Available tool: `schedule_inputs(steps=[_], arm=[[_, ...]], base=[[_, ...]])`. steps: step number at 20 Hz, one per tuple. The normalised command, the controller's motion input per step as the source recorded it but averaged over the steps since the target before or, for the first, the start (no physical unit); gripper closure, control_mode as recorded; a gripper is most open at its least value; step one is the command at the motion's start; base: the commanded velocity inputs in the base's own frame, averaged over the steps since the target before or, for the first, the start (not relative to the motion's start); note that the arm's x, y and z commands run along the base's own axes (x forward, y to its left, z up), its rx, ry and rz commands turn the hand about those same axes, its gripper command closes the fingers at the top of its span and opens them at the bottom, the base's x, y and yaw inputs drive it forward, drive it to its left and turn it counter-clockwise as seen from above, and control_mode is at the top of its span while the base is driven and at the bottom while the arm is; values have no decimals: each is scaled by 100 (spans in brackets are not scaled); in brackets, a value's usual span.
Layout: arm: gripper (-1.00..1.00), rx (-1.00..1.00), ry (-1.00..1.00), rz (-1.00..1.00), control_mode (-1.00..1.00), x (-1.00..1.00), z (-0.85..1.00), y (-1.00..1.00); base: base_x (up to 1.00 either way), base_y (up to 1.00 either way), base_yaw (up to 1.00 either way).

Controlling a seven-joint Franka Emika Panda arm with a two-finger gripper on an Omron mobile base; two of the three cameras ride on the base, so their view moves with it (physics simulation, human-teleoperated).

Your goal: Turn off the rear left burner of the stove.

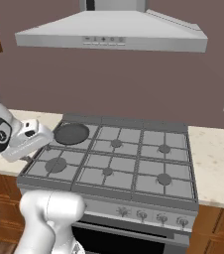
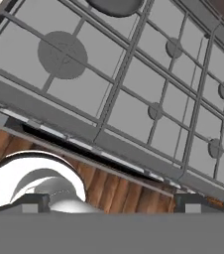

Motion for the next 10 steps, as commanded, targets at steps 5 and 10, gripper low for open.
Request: schedule_inputs(steps=[5, 10], arm=[[-100, -19, -4, 14, -100, -23, -40, 35], [-100, -16, -2, 13, -100, -11, -30, 31]], base=[[0, 0, 0], [0, 0, 0]])
